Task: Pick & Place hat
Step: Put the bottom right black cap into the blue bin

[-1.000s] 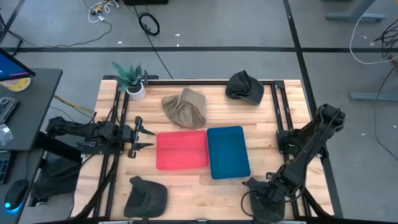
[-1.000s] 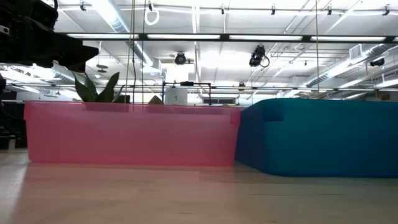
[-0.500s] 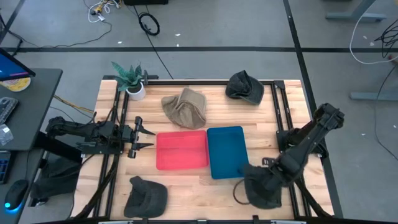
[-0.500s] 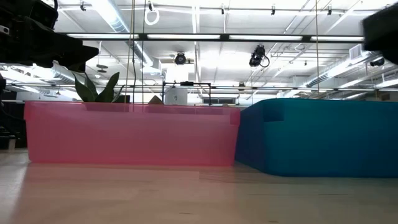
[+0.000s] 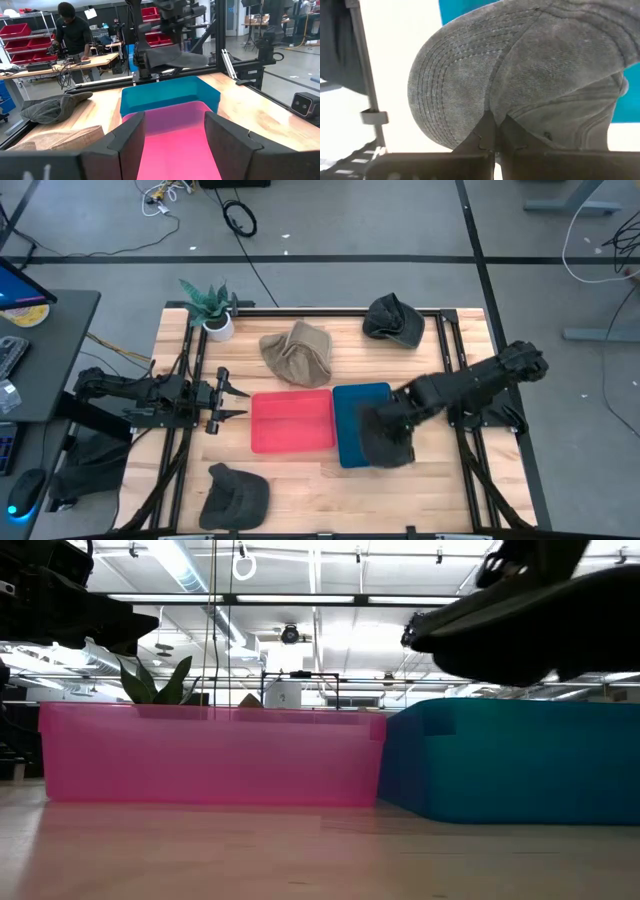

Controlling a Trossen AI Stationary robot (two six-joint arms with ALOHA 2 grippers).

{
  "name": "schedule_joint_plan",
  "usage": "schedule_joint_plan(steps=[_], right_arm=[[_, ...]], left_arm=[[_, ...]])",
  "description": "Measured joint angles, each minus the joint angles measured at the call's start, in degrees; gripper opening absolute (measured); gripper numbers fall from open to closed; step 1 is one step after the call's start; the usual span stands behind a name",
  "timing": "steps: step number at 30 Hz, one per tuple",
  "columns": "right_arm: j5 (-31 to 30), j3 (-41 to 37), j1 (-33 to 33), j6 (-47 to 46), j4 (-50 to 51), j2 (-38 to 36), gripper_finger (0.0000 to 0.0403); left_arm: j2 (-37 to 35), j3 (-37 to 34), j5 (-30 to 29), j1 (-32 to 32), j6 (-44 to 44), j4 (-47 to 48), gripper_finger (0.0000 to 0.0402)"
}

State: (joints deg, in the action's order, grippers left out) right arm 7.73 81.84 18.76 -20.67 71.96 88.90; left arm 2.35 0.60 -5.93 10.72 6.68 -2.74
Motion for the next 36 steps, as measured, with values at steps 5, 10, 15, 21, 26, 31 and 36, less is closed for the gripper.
schedule_joint_plan(steps=[5, 10, 15, 21, 26, 31, 36], right_arm=[[0.0, 0.0, -3.7, 5.2, -2.5, 0.5, 0.0000], [-0.7, 0.1, -4.3, 8.0, -4.5, 2.1, 0.0000], [-1.8, 0.1, -4.3, 11.3, -5.6, 6.9, 0.0000], [-1.8, 0.1, -4.3, 12.3, -6.1, 14.2, 0.0000], [-1.8, 0.1, -4.3, 12.4, -7.0, 19.0, 0.0000], [0.2, 0.1, -4.3, 12.3, -9.8, 22.7, 0.0018], [0.8, 0.2, -4.3, 13.6, -10.4, 24.2, 0.0034]], left_arm=[[0.0, 0.0, 0.0, 0.0, 0.0, 0.0, 0.0209], [0.0, 0.0, 0.0, 0.0, 0.0, 0.0, 0.0209], [0.0, 0.0, 0.0, 0.0, 0.0, 0.0, 0.0209], [0.0, 0.0, 0.0, 0.0, 0.0, 0.0, 0.0209], [0.0, 0.0, 0.0, 0.0, 0.0, 0.0, 0.0209], [0.0, 0.0, 0.0, 0.0, 0.0, 0.0, 0.0209], [0.0, 0.0, 0.0, 0.0, 0.0, 0.0, 0.0209]])
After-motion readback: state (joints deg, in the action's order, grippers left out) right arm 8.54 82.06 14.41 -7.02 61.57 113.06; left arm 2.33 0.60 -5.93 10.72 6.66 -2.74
